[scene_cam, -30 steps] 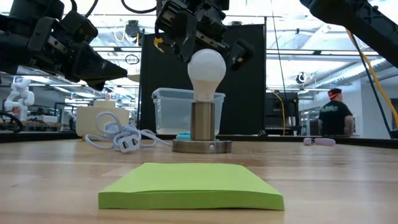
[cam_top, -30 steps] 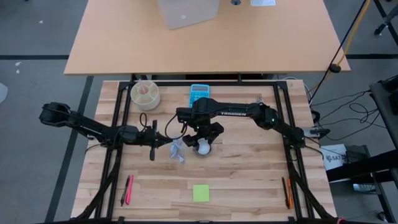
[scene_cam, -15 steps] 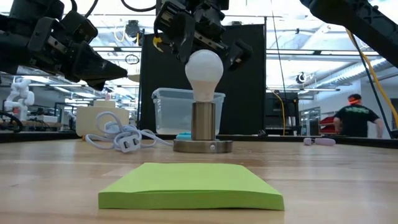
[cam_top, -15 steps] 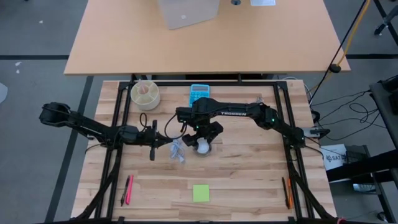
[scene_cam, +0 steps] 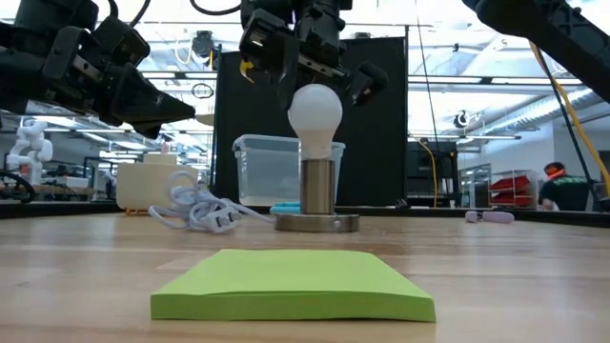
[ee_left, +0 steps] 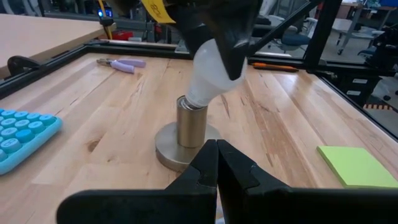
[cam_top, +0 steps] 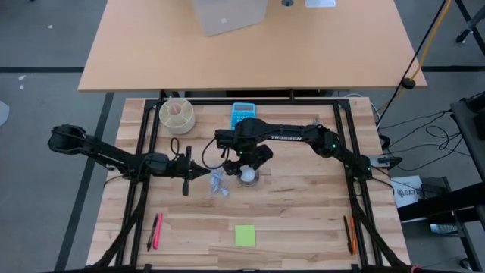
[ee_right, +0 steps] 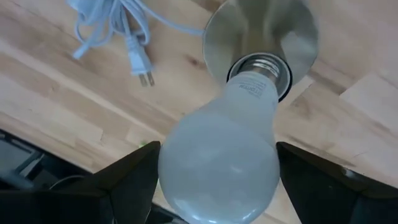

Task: Screw lightbulb
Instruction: Insert the lightbulb into the lamp

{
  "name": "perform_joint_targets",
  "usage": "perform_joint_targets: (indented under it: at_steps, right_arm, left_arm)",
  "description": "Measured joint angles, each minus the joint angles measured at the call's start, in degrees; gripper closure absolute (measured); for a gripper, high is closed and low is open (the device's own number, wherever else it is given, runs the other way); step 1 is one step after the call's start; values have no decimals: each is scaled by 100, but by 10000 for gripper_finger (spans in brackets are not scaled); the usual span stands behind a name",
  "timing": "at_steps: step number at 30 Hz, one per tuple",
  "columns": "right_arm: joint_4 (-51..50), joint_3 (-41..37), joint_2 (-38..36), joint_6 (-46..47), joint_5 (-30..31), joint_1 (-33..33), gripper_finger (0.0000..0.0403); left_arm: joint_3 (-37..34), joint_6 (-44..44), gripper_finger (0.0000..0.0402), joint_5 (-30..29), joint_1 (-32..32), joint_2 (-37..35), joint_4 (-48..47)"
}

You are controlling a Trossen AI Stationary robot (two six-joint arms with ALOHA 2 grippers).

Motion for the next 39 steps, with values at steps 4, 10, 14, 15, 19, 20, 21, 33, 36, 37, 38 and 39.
perform_joint_targets:
  at_steps: [4,10,14,15,19,20,21,33,36,37,38,39]
  right_arm:
    - [40,-2,-40,13,176,60,94]
    - [12,-1,-62,23,449,116,81]
    - [-1,-2,-68,22,651,166,66]
    - [3,-2,-68,18,682,177,63]
    - [12,-1,-68,13,897,241,57]
    - [22,-2,-68,0,944,256,57]
    - [46,0,-70,0,1020,268,57]
    - [173,2,-332,113,1602,413,57]
    - [118,2,-528,71,1960,447,57]
    - [130,2,-628,59,2116,452,57]
    - [130,2,-732,57,2252,465,57]
    - [143,2,-841,56,2403,482,57]
  left_arm:
    - [0,0,401,0,0,0,-2]
    - [0,-2,401,2,-2,-2,-16]
    - [0,-4,401,2,0,0,-63]
    - [0,-4,401,2,0,0,-73]
    - [0,-7,401,2,-2,0,-76]
    - [0,-7,401,2,0,-1,-76]
    - [0,-7,401,2,0,-2,-76]
    - [0,-9,401,2,-1,-1,-85]
    - [0,-7,401,2,-1,-2,-101]
    - [0,-7,401,2,-2,-2,-101]
    - [0,-7,401,2,0,-1,-102]
    - [0,-7,401,2,-1,0,-103]
